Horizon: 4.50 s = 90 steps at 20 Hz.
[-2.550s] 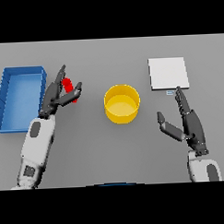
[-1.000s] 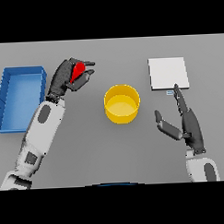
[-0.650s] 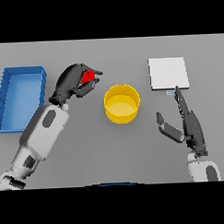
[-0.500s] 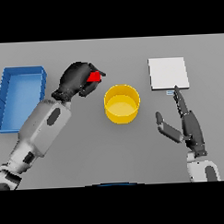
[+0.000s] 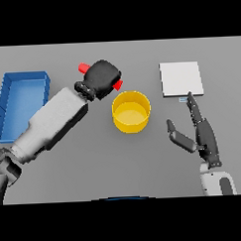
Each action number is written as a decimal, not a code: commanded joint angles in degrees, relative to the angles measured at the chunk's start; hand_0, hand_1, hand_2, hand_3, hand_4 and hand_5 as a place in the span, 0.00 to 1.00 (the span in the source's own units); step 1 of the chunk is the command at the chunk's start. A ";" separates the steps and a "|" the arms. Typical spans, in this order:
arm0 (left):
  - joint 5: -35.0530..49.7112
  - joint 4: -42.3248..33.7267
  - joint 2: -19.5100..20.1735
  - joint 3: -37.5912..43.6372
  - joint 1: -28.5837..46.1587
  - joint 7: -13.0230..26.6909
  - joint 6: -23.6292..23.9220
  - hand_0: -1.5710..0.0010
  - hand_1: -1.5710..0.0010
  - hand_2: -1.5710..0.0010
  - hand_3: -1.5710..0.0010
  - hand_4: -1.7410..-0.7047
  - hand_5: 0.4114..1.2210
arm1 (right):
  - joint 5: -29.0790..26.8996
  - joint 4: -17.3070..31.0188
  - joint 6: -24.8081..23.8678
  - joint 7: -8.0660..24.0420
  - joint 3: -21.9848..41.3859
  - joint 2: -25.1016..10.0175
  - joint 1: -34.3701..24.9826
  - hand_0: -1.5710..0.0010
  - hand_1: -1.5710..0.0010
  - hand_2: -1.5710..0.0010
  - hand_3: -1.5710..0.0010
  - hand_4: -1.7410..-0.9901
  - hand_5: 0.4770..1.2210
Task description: Pick up the red beaker and tilt it to pour out 1 green nut into yellow bowl. Pick up the yellow bowl and place it on the metallic measuring scale.
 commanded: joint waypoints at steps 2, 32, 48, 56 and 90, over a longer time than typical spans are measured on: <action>-1.58 2.03 -0.52 -2.95 -2.70 -1.35 -2.38 0.00 0.00 0.00 0.00 0.07 0.99 | 0.55 0.52 -0.49 0.02 0.33 0.58 -0.12 1.00 1.00 1.00 1.00 0.67 0.26; -16.73 14.66 -4.31 -36.43 -28.54 -11.54 -5.96 0.00 0.00 0.00 0.00 0.02 1.00 | 1.48 1.38 -2.33 -0.85 -0.19 1.12 -0.68 1.00 1.00 1.00 1.00 0.78 0.22; 24.07 43.37 11.94 0.74 -40.28 -0.58 4.89 0.00 0.00 0.00 0.09 0.00 1.00 | 1.33 1.99 -1.71 -2.90 0.34 0.87 -1.83 1.00 1.00 1.00 1.00 0.84 0.20; 44.67 45.10 19.17 10.94 -25.07 9.82 16.03 0.00 0.00 0.00 0.02 0.00 1.00 | -2.22 2.32 1.49 -3.63 0.15 0.44 -1.93 1.00 1.00 1.00 1.00 0.79 0.25; 75.60 -12.43 36.31 1.95 20.61 24.94 24.26 0.87 0.88 0.89 0.91 0.98 0.29 | 0.52 3.67 0.68 -3.17 0.96 -0.49 -2.91 1.00 1.00 1.00 1.00 0.77 0.28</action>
